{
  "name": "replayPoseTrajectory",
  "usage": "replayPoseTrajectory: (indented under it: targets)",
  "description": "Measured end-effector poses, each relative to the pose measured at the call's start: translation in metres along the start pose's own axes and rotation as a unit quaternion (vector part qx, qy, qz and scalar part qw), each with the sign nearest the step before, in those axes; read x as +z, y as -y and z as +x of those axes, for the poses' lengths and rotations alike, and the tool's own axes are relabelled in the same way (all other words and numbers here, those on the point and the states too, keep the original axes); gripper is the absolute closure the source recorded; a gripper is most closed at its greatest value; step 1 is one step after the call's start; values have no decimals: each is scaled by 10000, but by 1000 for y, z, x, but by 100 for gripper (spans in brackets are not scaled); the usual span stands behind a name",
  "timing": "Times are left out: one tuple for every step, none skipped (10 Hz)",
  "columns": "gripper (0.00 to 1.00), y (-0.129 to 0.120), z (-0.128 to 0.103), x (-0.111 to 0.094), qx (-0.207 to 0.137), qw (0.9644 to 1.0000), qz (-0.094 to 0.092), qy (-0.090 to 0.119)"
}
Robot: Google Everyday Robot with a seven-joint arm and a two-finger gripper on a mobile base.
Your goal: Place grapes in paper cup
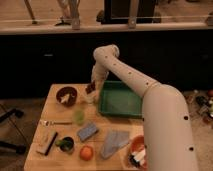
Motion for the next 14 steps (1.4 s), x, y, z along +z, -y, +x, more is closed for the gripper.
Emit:
replayPoseTrajectory:
  targets:
    - [96,-1,-2,2,-30,10000,-47,-7]
    - [96,-1,-4,4,-85,9999,-93,5]
    - [96,-1,-5,5,-140,9998,-140,24]
    - [96,0,-7,5,-202,9996,-198,71]
    - [96,0,-8,6,-256,9993,-254,126]
    - [96,0,-10,5,-309,9989,-297,167]
    - [96,1,-11,5,-370,9985,-342,211]
    - [96,2,-11,6,-451,9978,-411,270]
    - [96,3,-12,6,-501,9973,-448,310]
    - [96,3,-11,8,-575,9964,-516,358]
    - [96,3,-11,9,-636,9956,-560,387]
    - [96,4,-10,10,-721,9947,-600,429]
    - [96,4,-9,10,-778,9940,-617,467]
    - [96,3,-7,11,-902,9923,-648,543]
